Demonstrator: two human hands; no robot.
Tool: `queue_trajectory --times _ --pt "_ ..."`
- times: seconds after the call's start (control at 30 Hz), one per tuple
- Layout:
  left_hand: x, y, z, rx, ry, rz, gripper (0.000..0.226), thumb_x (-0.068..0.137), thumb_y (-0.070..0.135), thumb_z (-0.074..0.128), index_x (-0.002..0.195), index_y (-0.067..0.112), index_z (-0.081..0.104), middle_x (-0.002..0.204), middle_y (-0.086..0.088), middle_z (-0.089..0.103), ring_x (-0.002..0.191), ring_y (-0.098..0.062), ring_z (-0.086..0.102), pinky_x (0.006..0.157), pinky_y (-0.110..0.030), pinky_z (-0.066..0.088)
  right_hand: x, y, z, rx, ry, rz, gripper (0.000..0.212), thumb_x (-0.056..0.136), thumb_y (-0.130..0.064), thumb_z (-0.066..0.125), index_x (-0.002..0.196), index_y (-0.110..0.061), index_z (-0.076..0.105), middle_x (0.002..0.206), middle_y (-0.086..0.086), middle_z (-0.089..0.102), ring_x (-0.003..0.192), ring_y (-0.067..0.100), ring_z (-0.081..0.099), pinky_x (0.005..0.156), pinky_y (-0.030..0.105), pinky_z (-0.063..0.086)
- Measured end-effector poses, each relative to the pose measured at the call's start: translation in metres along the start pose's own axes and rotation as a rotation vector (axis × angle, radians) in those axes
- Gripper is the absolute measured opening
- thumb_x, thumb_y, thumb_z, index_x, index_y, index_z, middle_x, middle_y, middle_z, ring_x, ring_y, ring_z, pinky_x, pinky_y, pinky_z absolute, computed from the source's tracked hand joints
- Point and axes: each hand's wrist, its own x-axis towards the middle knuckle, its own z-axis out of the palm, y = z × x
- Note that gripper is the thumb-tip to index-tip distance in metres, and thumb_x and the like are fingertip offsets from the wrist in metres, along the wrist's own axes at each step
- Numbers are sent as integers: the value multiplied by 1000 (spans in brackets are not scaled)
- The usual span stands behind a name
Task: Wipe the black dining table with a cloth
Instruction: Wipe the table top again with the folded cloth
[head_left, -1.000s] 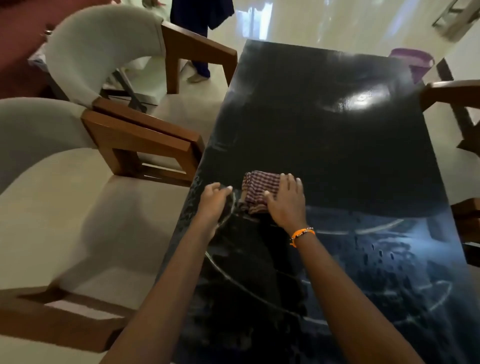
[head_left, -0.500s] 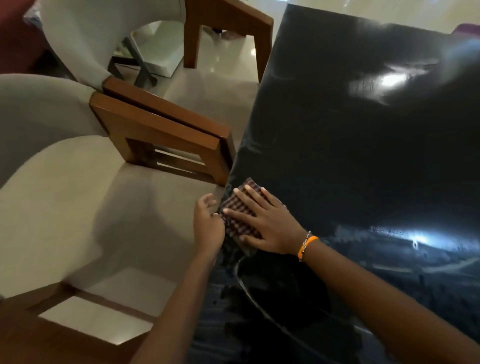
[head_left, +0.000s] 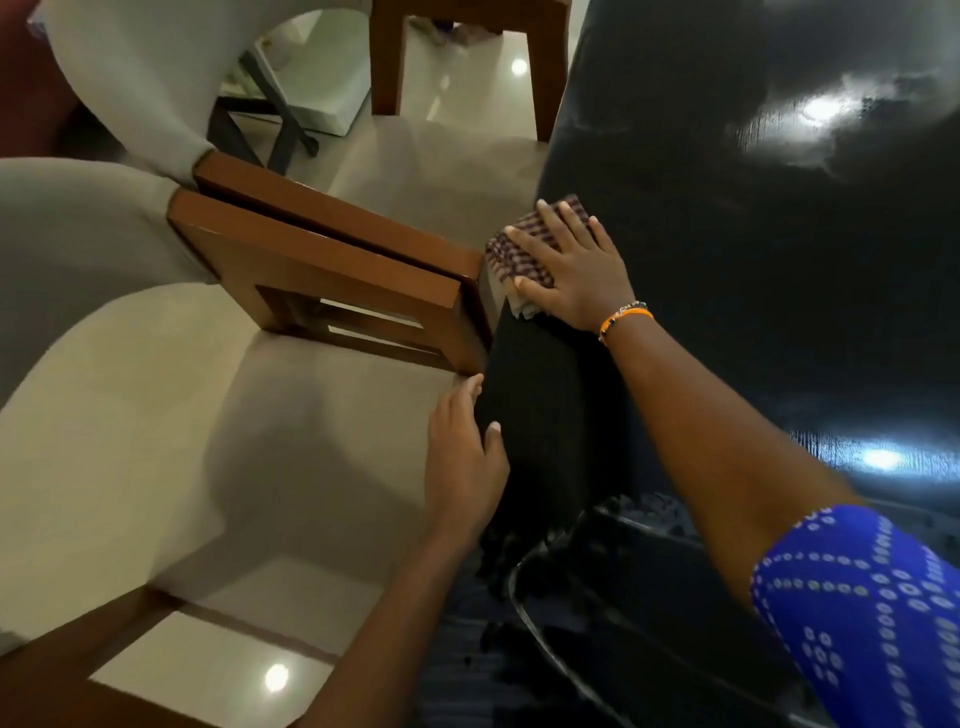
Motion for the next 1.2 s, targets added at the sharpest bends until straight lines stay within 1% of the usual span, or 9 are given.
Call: queue_trajectory --times 0.1,0.3,0.43,0.53,0.7,0.83,0.97,1.07,1.2 --pt "-3 2 1 150 -34 82 53 89 14 53 139 17 35 138 1 41 128 -11 35 103 -18 27 -2 -2 2 -1 13 50 61 91 -59 32 148 -41 16 161 4 8 148 26 6 119 47 4" --pt "-6 23 12 366 -127 338 55 88 22 53 140 16 34 142 0 39 136 -14 29 117 -35 10 -55 43 -5 33 37 247 61 91 -56 34 148 -39 18 161 3 9 148 24 5 119 46 4" --pt "-9 22 23 503 -169 306 72 86 43 55 145 16 22 150 -1 29 141 -17 20 115 -40 -2 -110 96 -13 53 98 502 64 85 -55 31 147 -39 25 160 4 14 148 26 10 118 47 7" --pt "-8 17 29 600 -204 301 88 83 55 54 147 14 11 154 -3 18 144 -20 12 111 -44 -10 -141 119 -15 69 123 675 59 90 -51 35 147 -38 25 160 4 13 148 26 8 118 50 5" --pt "-6 14 28 617 -211 316 93 81 60 53 148 14 8 155 -3 15 145 -21 10 110 -43 -12 -125 96 -5 77 157 875 56 95 -40 41 149 -33 24 160 10 9 148 30 4 118 52 1" --pt "-5 15 29 601 -211 308 91 80 57 55 147 15 10 154 -2 16 144 -20 9 111 -43 -12 -82 39 0 93 151 709 60 93 -49 42 148 -34 25 160 11 10 147 33 5 117 54 2" --pt "-15 22 37 579 -214 286 94 81 55 56 148 14 4 156 -3 12 146 -22 1 113 -43 -11 -62 -21 10 108 81 329 69 88 -64 36 149 -36 18 161 10 6 147 33 2 116 55 1" --pt "-33 34 52 582 -224 311 96 81 58 52 148 13 1 157 -4 8 146 -21 -5 111 -42 -15 -74 -13 11 66 32 134 68 89 -62 38 148 -37 19 161 7 8 148 29 5 118 53 4" --pt "-59 58 85 573 -264 363 96 82 58 52 148 14 -1 158 -3 5 145 -21 -10 111 -42 -16 -106 37 2 48 42 131 65 90 -60 37 148 -39 18 161 3 9 148 24 5 119 49 4"
